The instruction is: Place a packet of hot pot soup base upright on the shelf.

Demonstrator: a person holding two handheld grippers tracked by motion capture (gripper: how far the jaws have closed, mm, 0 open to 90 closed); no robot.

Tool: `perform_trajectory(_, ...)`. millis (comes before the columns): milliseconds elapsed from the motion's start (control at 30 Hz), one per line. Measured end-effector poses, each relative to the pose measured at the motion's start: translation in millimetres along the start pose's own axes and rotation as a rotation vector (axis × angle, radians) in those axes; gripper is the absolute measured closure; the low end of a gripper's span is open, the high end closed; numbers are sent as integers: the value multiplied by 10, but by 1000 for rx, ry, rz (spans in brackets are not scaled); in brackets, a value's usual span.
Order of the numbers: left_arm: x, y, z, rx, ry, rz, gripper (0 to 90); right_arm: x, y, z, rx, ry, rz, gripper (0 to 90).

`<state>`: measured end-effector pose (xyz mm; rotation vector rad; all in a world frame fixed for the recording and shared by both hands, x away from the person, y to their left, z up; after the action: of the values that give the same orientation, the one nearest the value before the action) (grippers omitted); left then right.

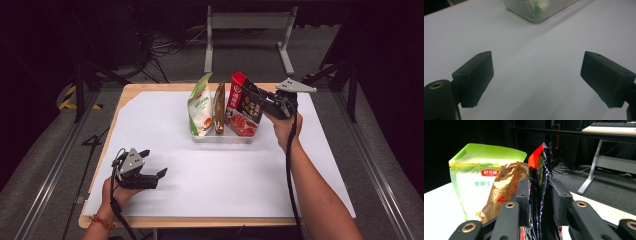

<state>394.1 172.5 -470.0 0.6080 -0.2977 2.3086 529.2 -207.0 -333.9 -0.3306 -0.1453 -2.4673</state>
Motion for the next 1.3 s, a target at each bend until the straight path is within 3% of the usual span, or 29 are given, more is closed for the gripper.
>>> perform_trajectory(567, 10, 8, -2, -13, -2, -4, 118, 80, -7, -14, 41, -38, -22, 586)
perform_trajectory(1300, -6, 22, -2, -12, -6, -7, 118, 226, -10, -71, 66, -68, -19, 564)
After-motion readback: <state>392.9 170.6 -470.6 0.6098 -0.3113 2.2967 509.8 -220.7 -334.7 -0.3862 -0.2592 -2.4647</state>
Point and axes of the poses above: each handheld gripper's, and its own axes: x roughly backward along the jaws, z roughly out of its top, y roughly to its right, the point moved 6 cm from there along -x, roughly forward along the jaws, and after that the axes turned 2 degrees about x, right-handed, at the moved point
